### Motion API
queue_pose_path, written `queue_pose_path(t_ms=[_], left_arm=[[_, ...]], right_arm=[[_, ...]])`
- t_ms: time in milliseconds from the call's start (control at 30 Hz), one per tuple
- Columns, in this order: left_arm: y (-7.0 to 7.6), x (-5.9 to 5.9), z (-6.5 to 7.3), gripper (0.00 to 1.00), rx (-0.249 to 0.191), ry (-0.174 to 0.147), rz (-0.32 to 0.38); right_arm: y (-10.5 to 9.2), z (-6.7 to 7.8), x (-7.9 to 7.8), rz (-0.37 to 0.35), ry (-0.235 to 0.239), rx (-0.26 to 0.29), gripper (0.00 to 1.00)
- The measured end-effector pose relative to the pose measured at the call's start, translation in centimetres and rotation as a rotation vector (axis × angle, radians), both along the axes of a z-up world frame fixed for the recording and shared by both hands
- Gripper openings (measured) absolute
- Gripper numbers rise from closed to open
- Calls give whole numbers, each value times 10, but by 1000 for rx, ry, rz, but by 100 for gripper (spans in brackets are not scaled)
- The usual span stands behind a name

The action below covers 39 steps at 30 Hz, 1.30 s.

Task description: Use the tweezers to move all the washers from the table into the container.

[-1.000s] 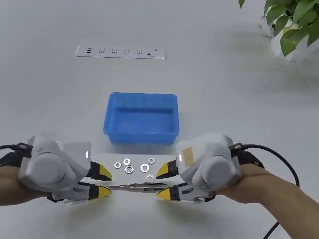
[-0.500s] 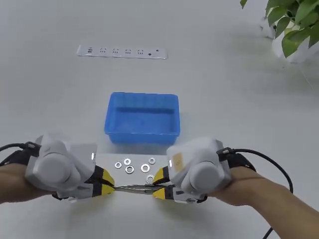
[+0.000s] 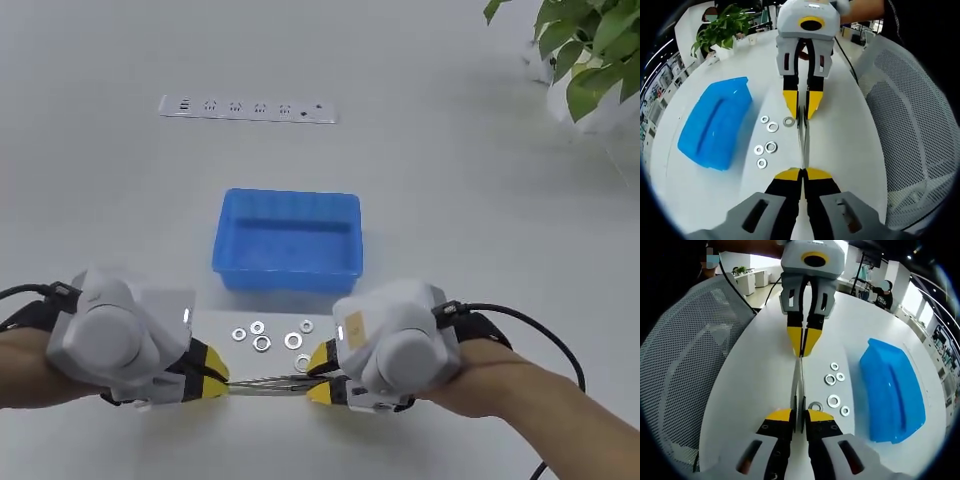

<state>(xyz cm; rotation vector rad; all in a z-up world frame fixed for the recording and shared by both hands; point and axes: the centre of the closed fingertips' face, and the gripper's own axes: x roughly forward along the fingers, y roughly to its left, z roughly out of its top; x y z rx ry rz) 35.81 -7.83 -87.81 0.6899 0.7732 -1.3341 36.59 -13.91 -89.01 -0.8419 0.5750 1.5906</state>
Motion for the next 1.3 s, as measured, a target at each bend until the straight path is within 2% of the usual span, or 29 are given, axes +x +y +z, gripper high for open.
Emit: queue_pose_path(t_ms=[600, 1033, 1300], left_arm=[[-6, 3, 28, 5, 5, -34, -23], [-16, 3, 49, 5, -19, -56, -38], [-23, 3, 61, 5, -49, -69, -37]], right_arm=[[8, 6, -2, 7, 3, 18, 14], [12, 6, -3, 6, 7, 22, 14], [12, 9, -3, -4, 10, 23, 13]])
